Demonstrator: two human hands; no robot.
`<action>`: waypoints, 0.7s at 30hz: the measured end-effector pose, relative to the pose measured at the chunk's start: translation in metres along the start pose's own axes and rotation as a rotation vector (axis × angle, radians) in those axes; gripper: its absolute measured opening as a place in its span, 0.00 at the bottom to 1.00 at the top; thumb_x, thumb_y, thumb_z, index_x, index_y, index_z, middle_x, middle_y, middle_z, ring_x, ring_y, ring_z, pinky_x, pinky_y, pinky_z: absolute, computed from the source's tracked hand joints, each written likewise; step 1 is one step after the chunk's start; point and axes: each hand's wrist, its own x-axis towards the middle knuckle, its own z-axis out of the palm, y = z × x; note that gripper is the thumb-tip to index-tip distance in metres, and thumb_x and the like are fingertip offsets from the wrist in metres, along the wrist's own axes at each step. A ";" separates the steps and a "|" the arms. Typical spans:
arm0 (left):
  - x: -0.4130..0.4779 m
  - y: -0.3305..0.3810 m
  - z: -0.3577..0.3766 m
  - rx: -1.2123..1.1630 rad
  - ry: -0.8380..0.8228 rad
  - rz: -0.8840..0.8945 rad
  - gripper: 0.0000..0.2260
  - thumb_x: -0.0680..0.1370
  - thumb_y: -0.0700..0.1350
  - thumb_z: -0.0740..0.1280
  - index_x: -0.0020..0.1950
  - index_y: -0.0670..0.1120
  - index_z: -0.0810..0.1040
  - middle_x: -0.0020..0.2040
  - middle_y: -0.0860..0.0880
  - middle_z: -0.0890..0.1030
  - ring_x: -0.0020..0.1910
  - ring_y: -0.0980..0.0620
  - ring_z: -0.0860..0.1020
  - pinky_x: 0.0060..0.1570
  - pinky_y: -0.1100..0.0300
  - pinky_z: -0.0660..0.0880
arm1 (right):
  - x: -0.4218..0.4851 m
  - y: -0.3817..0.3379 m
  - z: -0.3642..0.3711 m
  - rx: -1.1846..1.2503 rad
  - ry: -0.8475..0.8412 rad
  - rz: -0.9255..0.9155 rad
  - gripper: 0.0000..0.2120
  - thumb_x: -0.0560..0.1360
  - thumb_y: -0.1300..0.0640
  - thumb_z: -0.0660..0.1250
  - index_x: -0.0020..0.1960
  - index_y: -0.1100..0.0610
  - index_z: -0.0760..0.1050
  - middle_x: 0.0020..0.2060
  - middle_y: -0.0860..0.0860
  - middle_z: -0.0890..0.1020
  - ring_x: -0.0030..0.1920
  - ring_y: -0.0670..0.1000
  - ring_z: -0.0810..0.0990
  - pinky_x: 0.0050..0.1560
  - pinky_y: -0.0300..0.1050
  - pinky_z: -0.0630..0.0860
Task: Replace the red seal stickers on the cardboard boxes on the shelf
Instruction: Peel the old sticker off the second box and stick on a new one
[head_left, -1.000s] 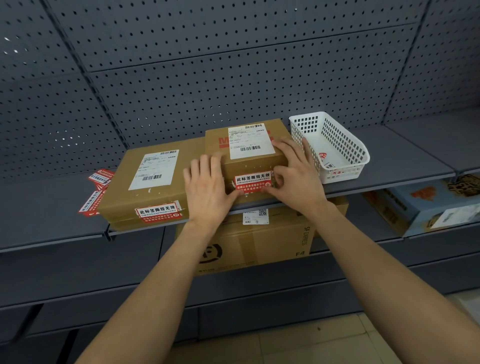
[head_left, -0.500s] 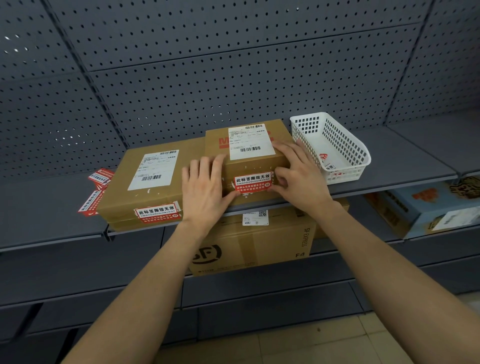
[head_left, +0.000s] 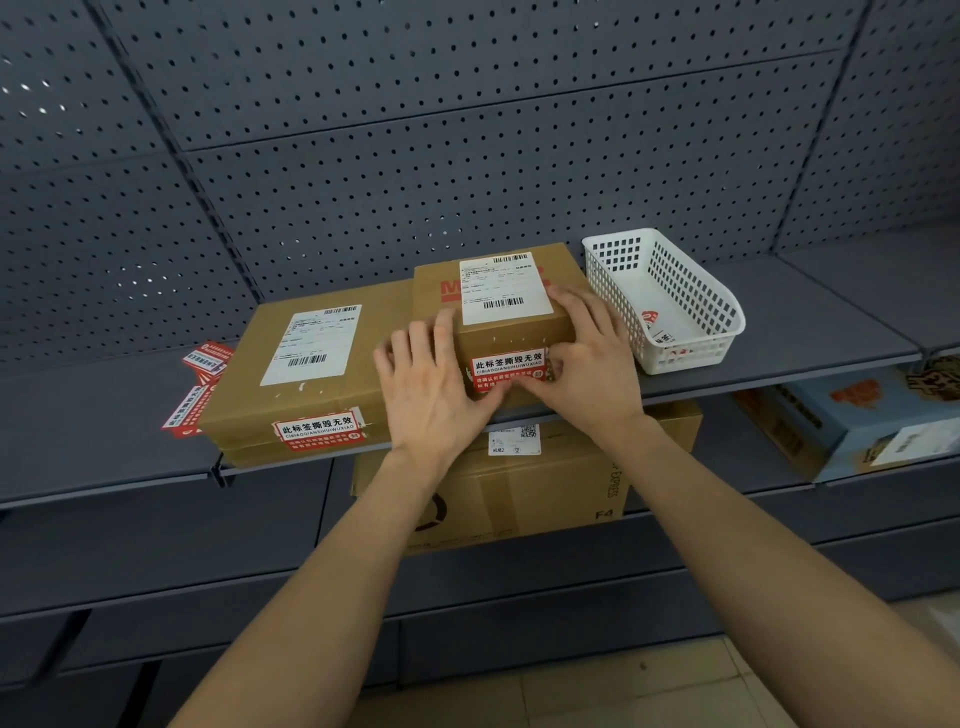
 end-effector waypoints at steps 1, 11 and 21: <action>0.000 0.003 0.001 0.008 -0.002 -0.016 0.47 0.71 0.78 0.66 0.78 0.46 0.65 0.63 0.43 0.74 0.62 0.41 0.72 0.68 0.39 0.69 | 0.000 -0.002 0.002 -0.011 0.000 0.009 0.26 0.72 0.32 0.75 0.37 0.56 0.87 0.78 0.55 0.73 0.79 0.60 0.68 0.76 0.68 0.66; -0.001 -0.004 0.011 0.066 -0.017 0.027 0.46 0.73 0.76 0.69 0.78 0.45 0.64 0.64 0.41 0.73 0.63 0.40 0.71 0.67 0.37 0.70 | -0.001 0.015 -0.008 0.014 -0.087 -0.088 0.20 0.70 0.45 0.82 0.29 0.54 0.78 0.80 0.54 0.69 0.82 0.58 0.63 0.78 0.66 0.65; 0.003 -0.027 0.011 0.005 -0.028 0.127 0.44 0.75 0.70 0.72 0.81 0.47 0.61 0.62 0.43 0.72 0.58 0.42 0.71 0.61 0.44 0.72 | 0.003 0.024 -0.017 -0.007 -0.162 -0.127 0.21 0.72 0.42 0.79 0.31 0.53 0.77 0.82 0.51 0.67 0.83 0.55 0.62 0.80 0.61 0.63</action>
